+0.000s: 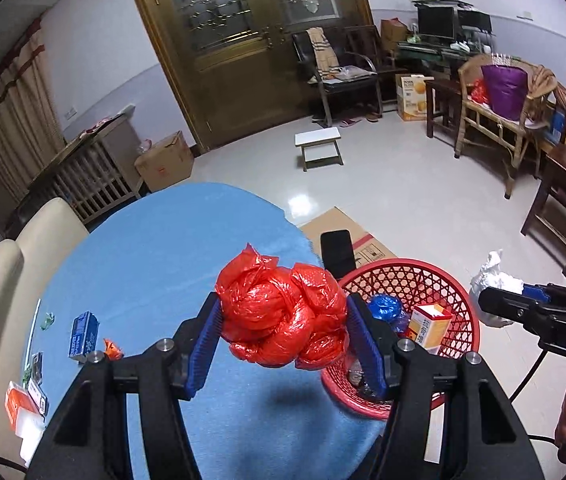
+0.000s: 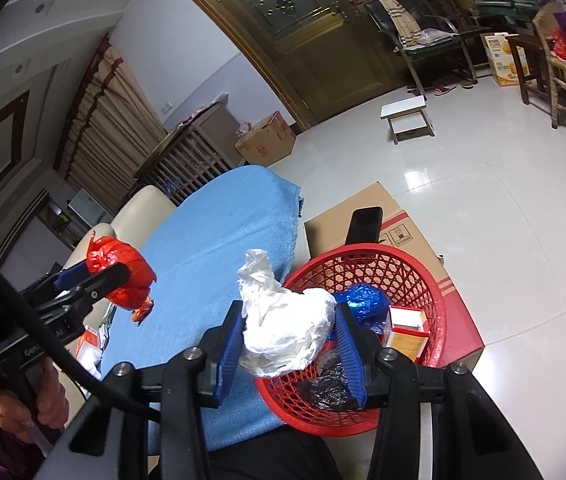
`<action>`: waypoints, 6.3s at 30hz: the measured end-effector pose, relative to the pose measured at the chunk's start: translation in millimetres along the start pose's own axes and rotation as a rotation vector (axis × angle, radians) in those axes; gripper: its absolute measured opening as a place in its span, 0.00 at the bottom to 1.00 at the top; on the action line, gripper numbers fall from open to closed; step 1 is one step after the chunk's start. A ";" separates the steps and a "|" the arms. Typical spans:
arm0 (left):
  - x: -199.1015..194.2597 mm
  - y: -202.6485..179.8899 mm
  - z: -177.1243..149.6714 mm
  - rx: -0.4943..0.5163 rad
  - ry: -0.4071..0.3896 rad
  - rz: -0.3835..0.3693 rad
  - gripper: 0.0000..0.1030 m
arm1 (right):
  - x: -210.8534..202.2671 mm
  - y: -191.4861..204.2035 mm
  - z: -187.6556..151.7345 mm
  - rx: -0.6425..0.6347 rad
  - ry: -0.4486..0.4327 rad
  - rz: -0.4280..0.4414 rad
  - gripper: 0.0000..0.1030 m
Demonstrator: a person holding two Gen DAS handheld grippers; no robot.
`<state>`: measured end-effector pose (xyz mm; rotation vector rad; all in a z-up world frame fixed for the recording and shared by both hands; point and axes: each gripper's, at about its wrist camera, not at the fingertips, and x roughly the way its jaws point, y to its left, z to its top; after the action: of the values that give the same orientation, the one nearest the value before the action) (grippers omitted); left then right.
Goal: Collect trash
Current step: 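Carry both bags over the red wastebasket and open both tools to drop them, then move both tools back over the table toward the orange bag and blue carton, then grasp the orange mesh snack bag with the right tool while the left tool grasps the flattened blue-white carton, then carry the orange bag and blue-white carton over the red wastebasket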
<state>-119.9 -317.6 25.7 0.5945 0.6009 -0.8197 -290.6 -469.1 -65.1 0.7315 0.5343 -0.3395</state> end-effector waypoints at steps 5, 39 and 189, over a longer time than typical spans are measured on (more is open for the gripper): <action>3.3 -8.8 0.3 0.018 0.019 -0.006 0.61 | 2.1 -7.7 0.5 0.028 0.000 0.000 0.47; 32.2 -19.1 -4.7 0.023 0.094 -0.089 0.61 | 25.6 -17.3 -1.8 0.083 0.032 0.005 0.48; 158.8 394.3 -161.5 -0.680 0.168 0.017 0.61 | 391.4 348.3 -55.0 -0.345 0.511 -0.045 0.60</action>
<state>241.0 -69.3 -96.3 0.0431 0.9701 -0.5023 173.2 -229.0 -134.5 0.4665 1.0646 -0.0909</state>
